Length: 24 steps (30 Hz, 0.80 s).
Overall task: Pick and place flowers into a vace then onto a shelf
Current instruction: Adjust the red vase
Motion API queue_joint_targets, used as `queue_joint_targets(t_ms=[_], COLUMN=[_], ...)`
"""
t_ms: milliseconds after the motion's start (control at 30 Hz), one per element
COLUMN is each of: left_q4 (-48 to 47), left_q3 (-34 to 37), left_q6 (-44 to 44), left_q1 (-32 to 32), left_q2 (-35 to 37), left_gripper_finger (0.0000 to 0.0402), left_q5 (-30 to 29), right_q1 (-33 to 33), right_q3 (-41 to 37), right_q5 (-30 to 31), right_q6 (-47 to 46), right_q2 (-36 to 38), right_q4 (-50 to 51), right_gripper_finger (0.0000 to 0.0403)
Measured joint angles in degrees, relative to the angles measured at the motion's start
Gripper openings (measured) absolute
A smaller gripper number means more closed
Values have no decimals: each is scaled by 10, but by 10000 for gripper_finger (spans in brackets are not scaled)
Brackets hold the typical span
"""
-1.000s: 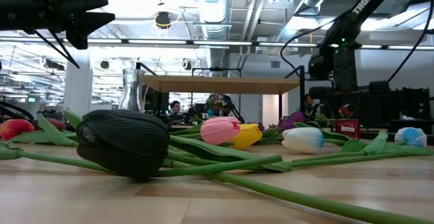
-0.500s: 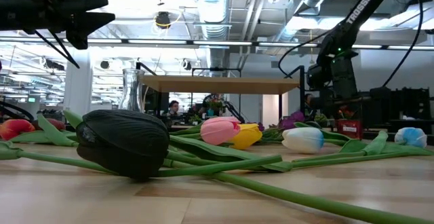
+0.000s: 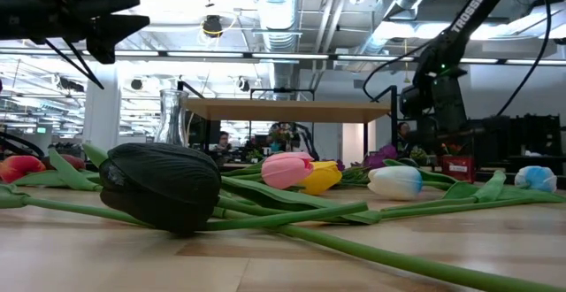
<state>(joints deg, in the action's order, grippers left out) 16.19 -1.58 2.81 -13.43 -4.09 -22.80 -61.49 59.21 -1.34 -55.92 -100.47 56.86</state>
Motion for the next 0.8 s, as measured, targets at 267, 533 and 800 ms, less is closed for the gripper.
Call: queue_joint_targets(t_ms=[267,533,800], left_q4=[0,0,3], left_q3=[0,0,0], left_q6=[1,4,5], left_q1=[0,0,0], left_q2=[0,0,0], left_gripper_finger=[187,187,187], left_q5=[0,0,0], right_q1=[13,15,15], right_q3=[-34,-35,-34], right_q5=[-13,0,0], right_q6=[-26,-21,6], right_q2=[-1,1,0], right_q4=[-60,-55,-53], right_gripper_finger=[239,213,221])
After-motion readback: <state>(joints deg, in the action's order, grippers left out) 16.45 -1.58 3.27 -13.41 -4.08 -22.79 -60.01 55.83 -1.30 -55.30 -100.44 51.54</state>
